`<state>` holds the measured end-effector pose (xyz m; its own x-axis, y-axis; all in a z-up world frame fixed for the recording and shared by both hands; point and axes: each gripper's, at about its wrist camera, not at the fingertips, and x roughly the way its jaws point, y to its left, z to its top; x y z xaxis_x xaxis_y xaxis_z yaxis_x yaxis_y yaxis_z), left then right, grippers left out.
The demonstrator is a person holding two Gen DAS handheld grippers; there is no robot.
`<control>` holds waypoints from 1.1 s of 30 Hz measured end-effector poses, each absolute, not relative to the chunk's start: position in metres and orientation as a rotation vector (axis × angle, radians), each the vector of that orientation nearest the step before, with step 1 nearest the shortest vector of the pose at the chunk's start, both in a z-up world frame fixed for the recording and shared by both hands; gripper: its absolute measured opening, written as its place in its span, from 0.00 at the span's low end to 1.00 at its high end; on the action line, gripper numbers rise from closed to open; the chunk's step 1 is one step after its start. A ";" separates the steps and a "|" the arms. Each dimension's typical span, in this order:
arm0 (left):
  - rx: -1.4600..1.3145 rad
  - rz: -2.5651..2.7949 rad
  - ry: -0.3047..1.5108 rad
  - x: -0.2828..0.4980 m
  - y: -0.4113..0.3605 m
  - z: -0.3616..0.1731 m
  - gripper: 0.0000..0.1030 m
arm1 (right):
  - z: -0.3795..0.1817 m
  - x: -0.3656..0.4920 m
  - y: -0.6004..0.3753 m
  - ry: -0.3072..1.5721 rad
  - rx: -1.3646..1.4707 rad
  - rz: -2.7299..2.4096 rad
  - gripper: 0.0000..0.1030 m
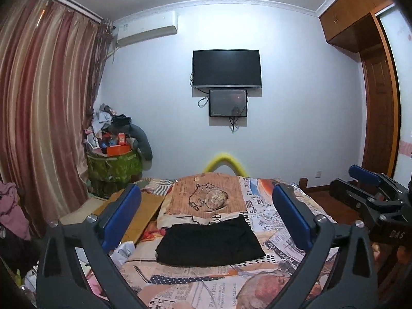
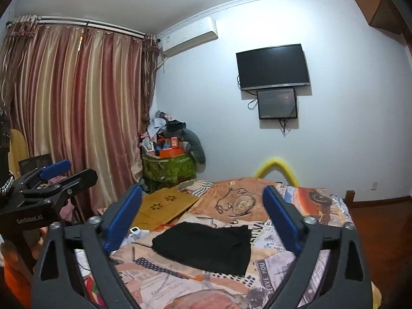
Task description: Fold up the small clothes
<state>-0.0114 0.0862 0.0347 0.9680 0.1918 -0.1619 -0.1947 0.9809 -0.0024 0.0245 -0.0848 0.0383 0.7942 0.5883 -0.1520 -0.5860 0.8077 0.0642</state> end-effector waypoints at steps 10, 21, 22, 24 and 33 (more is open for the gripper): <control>-0.055 0.195 0.181 -0.012 0.092 0.027 1.00 | 0.042 0.020 -0.086 0.157 0.010 0.611 1.00; -0.064 0.183 0.196 -0.009 0.094 0.022 1.00 | 0.036 0.020 -0.085 0.169 -0.006 0.591 1.00; -0.061 0.184 0.198 -0.008 0.093 0.022 1.00 | 0.035 0.021 -0.085 0.173 -0.004 0.591 1.00; -0.057 0.182 0.202 -0.007 0.092 0.021 1.00 | 0.035 0.022 -0.087 0.181 0.002 0.589 1.00; -0.051 0.183 0.205 -0.004 0.092 0.019 1.00 | 0.036 0.022 -0.091 0.189 0.002 0.586 1.00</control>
